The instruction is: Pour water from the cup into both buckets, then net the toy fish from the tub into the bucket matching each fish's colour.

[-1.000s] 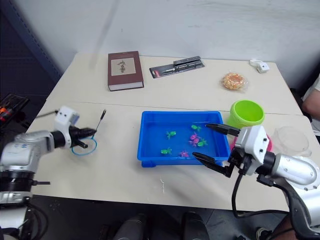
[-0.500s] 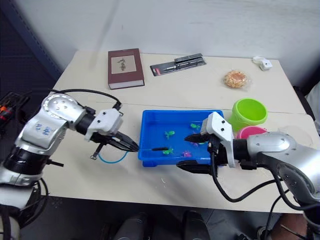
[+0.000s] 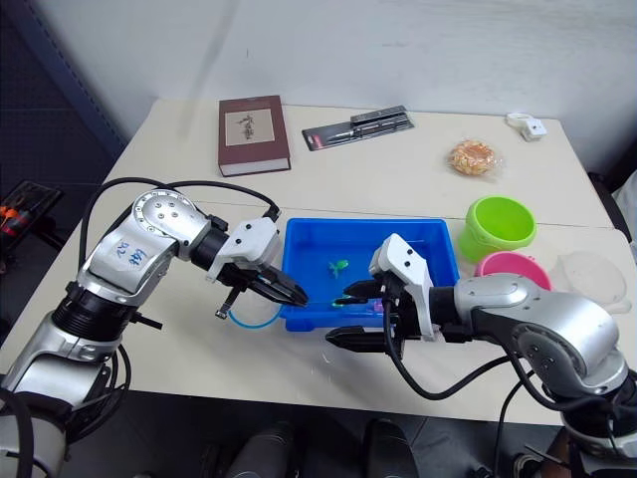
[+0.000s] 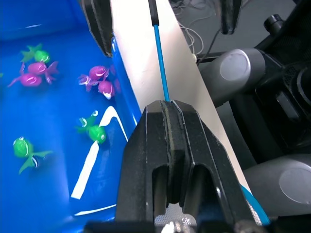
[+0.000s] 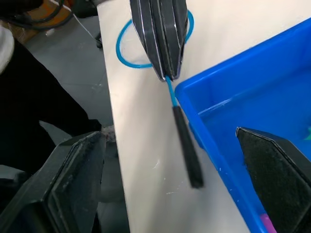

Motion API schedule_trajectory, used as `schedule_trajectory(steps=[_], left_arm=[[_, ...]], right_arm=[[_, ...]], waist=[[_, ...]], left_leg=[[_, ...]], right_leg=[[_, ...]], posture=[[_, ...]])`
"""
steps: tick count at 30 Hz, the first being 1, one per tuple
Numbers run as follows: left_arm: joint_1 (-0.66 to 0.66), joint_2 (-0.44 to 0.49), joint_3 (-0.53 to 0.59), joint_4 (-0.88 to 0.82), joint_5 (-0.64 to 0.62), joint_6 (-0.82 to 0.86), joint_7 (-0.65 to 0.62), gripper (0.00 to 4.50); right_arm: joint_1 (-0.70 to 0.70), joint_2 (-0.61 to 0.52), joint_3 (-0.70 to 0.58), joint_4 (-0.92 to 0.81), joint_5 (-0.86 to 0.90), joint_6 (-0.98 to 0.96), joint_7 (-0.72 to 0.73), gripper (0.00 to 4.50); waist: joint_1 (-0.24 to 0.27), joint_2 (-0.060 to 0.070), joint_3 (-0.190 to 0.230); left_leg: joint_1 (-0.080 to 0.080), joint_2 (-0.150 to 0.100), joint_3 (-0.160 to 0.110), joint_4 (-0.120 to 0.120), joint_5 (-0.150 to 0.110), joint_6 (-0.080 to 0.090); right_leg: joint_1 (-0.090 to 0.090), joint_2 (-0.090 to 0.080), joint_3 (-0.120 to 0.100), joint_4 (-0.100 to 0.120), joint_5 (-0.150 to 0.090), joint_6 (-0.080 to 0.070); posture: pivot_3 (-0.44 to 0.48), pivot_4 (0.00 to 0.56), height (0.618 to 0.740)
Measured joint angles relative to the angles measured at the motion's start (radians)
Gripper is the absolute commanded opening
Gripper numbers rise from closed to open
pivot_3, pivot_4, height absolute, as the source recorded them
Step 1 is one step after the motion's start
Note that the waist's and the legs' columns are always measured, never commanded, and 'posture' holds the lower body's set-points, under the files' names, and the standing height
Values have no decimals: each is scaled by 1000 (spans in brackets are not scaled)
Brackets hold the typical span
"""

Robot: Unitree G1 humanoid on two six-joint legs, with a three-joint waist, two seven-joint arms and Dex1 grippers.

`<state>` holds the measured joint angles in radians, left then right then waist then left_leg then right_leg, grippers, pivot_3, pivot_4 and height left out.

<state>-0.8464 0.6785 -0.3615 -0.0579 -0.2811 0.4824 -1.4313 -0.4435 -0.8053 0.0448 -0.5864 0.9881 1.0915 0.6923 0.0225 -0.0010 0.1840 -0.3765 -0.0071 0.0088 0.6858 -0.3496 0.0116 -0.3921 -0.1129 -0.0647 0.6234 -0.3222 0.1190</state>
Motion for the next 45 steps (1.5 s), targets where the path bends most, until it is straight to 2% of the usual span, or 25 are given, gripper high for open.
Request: schedule_trajectory(steps=[8, 17, 19, 21, 27, 32, 36, 39, 42, 43, 45], left_arm=[[0, -11, 0, -4, 14, 18, 23, 21], [0, -17, -12, -23, 15, 56, 33, 21], [0, -17, -12, -33, 15, 64, 37, 0], [0, -17, -12, -48, 15, 68, 41, 0], [2, -18, -13, -57, 14, 80, 50, 0], [2, -17, -12, -51, 14, 64, 42, 0], [22, -31, 20, -43, -8, 51, 46, 1467], [39, -122, 119, -41, -126, 59, 67, 2829], [13, -149, 241, -34, -243, 110, 101, 4218], [-3, -150, 270, -28, -264, 123, 113, 4388], [-29, -148, 325, -8, -304, 142, 136, 4388]], right_arm=[[-30, 23, -19, 6, 46, 71, -73, 4500], [-63, 39, -18, 7, 65, 100, -88, 4500], [-64, 40, -18, 7, 67, 109, -88, 3936], [-64, 41, -18, 7, 70, 111, -88, 3152], [-64, 43, -19, 11, 74, 115, -94, 18], [-64, 44, -19, 12, 76, 115, -94, 18], [-64, 44, -18, 12, 77, 114, -86, 0], [-63, 44, -18, 9, 76, 108, -72, 0], [-61, 38, -18, 3, 75, 102, -53, 0], [-59, 31, -18, 2, 74, 100, -48, 0], [-48, 14, -23, -6, 70, 84, -37, 0]], waist=[[0, 0, 0], [-1, 0, 0], [-1, 0, 0], [-1, 0, 0], [-1, 0, 0], [-1, 0, 0], [-1, 0, 0], [-1, 0, 0], [-2, 0, 0], [-2, 0, 0], [-2, 0, 0]], left_leg=[[0, 0, 0, 0, 0, 0], [0, 0, 0, 0, 0, 0], [0, 0, 0, 0, 0, 0], [0, 0, 0, 0, 0, 0], [0, 0, 0, 0, 0, 0], [0, 0, 0, 0, 0, 0], [0, 0, 0, 0, 0, 0], [-1, 0, -1, 2, 0, 0], [-1, 0, -1, 3, 0, 0], [-1, 0, -1, 3, 0, 0], [-1, 0, -1, 3, 0, 0]], right_leg=[[0, 0, 0, 0, 0, 0], [0, 0, 0, 1, 0, 0], [0, 0, 0, 1, 0, 0], [0, 0, 0, 1, 0, 0], [0, 0, 0, 1, 0, 0], [0, 0, 0, 1, 0, 0], [0, 0, 0, 1, 0, 0], [0, 0, 0, 1, 0, 0], [0, 0, 0, 2, 0, 0], [0, 0, 0, 2, 0, 0], [0, 0, 0, 3, 0, 0]], posture=[[0, 150, 738], [0, 150, 738], [0, 150, 738], [0, 150, 738], [0, 150, 738], [0, 150, 738], [0, 150, 738], [0, 150, 738], [0, 150, 738], [0, 150, 738], [0, 150, 738]])
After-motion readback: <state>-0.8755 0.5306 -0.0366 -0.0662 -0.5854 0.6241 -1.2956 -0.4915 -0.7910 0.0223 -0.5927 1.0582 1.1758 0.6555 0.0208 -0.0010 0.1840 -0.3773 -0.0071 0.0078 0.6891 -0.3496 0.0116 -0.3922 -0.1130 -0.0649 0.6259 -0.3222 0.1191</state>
